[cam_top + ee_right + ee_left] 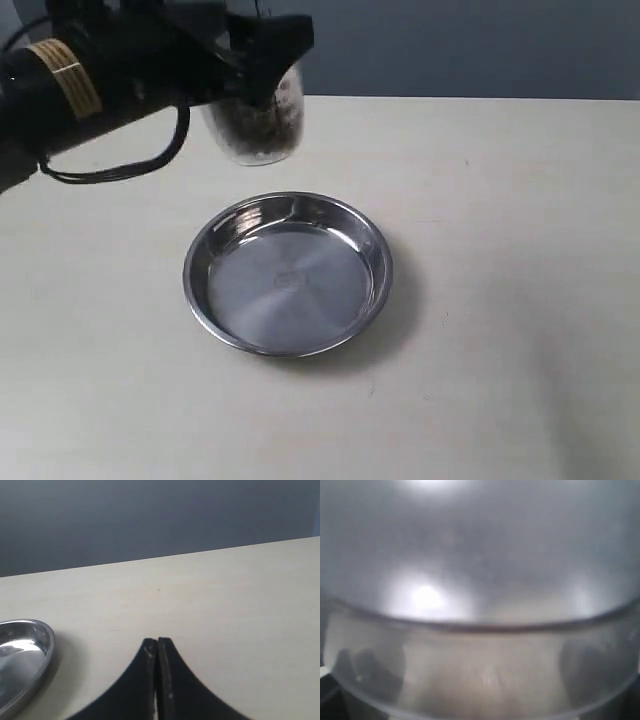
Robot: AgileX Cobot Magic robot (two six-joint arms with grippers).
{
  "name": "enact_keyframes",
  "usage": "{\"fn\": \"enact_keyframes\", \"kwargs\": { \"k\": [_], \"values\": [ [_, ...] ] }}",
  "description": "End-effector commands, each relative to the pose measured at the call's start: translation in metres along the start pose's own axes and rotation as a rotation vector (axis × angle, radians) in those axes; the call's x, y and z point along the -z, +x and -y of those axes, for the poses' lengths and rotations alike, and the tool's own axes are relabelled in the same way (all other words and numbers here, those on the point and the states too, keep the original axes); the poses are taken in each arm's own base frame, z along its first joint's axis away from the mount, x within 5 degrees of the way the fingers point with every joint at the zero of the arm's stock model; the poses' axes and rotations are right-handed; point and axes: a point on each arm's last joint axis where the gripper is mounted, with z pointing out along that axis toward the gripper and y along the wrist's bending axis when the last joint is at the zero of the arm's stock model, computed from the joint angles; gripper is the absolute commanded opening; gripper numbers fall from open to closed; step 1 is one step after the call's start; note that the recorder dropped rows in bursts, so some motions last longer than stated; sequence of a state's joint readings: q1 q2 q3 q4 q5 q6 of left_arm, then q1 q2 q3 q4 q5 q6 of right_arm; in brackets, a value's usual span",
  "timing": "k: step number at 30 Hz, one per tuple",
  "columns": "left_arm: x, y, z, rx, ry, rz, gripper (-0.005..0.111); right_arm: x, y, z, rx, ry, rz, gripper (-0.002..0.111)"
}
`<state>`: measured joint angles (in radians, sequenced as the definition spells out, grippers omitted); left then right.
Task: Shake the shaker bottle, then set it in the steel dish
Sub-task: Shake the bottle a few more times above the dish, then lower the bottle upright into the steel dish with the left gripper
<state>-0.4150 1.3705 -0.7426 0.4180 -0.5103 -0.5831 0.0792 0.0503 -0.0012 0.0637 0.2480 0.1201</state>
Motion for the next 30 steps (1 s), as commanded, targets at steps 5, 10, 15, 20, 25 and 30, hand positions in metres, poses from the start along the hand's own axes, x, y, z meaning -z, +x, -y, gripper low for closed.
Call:
{"fn": "enact_keyframes", "kwargs": {
  "k": [5,10,15,20,25,30],
  "values": [
    [-0.009,0.014,0.008,0.034,0.117,0.062,0.0,0.0,0.0,0.0,0.008,-0.002,0.007,-0.001],
    [-0.011,0.013,0.011,-0.05,0.033,-0.097,0.0,0.0,0.0,0.0,0.008,-0.002,0.007,-0.001],
    [-0.019,0.088,-0.005,0.077,0.034,-0.217,0.0,0.0,-0.001,0.0,0.005,-0.003,0.009,-0.001],
    [-0.02,0.074,0.001,-0.061,0.104,-0.044,0.0,0.0,-0.001,0.0,0.005,-0.003,0.009,-0.001],
    [-0.022,0.081,-0.002,-0.116,0.089,-0.072,0.0,0.0,-0.001,0.0,0.005,-0.003,0.009,-0.001],
    [-0.031,0.099,-0.006,-0.099,0.111,-0.066,0.0,0.0,0.0,0.0,0.006,-0.002,0.007,-0.001]
  ]
}}
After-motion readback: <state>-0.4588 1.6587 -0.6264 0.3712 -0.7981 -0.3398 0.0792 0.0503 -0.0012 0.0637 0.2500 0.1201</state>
